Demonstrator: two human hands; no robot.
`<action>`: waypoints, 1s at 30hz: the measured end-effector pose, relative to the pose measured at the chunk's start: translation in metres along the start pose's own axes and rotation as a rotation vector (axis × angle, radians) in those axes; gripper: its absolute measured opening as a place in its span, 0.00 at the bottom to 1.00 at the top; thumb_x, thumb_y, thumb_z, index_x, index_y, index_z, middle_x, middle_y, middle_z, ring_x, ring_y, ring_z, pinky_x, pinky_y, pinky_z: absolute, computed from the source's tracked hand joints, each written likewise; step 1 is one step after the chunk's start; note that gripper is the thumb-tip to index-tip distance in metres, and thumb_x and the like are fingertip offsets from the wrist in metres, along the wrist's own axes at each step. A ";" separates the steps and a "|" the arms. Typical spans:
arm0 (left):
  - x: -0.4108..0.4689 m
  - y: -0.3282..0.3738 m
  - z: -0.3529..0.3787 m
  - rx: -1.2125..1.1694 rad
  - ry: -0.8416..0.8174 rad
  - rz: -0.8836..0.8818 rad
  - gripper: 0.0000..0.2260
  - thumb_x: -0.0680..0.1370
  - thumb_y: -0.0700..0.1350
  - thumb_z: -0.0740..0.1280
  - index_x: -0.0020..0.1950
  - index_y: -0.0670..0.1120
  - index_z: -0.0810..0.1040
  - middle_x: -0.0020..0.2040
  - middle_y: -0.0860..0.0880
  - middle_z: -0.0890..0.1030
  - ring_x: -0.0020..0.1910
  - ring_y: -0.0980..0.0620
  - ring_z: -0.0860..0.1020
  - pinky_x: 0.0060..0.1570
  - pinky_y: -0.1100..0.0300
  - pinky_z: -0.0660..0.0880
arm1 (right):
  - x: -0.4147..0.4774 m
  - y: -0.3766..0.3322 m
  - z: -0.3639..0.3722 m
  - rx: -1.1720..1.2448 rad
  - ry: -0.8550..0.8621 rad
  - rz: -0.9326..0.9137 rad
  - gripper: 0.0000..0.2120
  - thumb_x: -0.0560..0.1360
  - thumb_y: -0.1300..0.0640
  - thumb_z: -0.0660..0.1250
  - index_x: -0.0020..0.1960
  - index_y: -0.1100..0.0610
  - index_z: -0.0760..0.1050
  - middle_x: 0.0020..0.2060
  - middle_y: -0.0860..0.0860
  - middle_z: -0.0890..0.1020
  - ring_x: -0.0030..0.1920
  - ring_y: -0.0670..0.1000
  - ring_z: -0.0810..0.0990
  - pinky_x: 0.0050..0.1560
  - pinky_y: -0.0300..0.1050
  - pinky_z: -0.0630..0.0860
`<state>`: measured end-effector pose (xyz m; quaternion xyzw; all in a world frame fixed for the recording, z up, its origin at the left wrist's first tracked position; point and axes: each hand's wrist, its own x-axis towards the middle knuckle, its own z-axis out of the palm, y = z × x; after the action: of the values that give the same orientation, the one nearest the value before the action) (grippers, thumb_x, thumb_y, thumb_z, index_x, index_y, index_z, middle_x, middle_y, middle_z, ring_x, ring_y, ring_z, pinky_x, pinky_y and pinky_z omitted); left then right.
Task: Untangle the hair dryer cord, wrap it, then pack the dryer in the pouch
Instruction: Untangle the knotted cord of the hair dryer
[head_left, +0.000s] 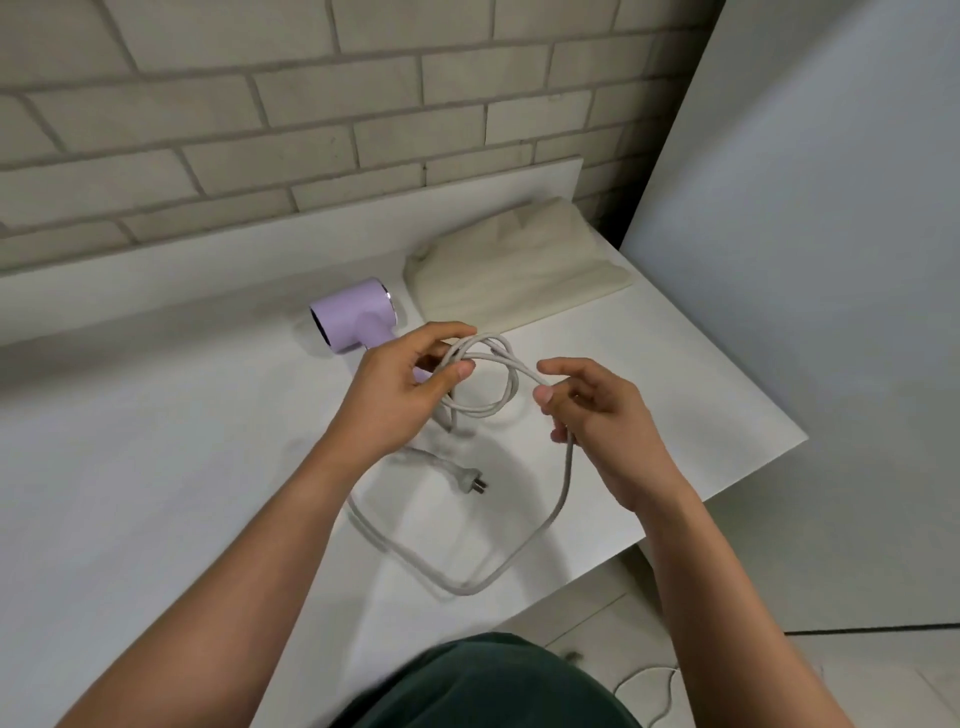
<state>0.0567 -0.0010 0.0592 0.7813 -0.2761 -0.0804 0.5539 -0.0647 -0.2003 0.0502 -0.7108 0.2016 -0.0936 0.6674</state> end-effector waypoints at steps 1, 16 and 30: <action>0.000 0.000 0.000 -0.005 0.009 -0.017 0.13 0.78 0.46 0.74 0.62 0.56 0.82 0.47 0.56 0.86 0.47 0.58 0.84 0.55 0.67 0.76 | -0.001 -0.002 0.001 -0.008 0.036 -0.053 0.06 0.78 0.59 0.74 0.54 0.53 0.83 0.38 0.50 0.81 0.36 0.48 0.78 0.41 0.44 0.77; 0.012 0.020 -0.002 -0.048 -0.230 -0.059 0.11 0.72 0.48 0.80 0.53 0.59 0.87 0.44 0.58 0.81 0.46 0.57 0.80 0.51 0.62 0.75 | 0.005 -0.018 0.014 -0.461 0.153 -0.540 0.09 0.71 0.58 0.80 0.49 0.51 0.84 0.38 0.45 0.83 0.42 0.44 0.81 0.41 0.29 0.71; 0.017 0.026 0.003 0.022 -0.255 -0.143 0.07 0.81 0.54 0.69 0.56 0.56 0.84 0.39 0.58 0.83 0.35 0.58 0.77 0.34 0.69 0.70 | 0.026 -0.016 0.002 -0.611 0.026 -0.354 0.07 0.76 0.47 0.76 0.52 0.46 0.84 0.41 0.41 0.84 0.40 0.42 0.79 0.42 0.35 0.73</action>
<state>0.0609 -0.0183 0.0854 0.7884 -0.2888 -0.2153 0.4987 -0.0380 -0.2082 0.0625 -0.9002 0.1026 -0.1522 0.3949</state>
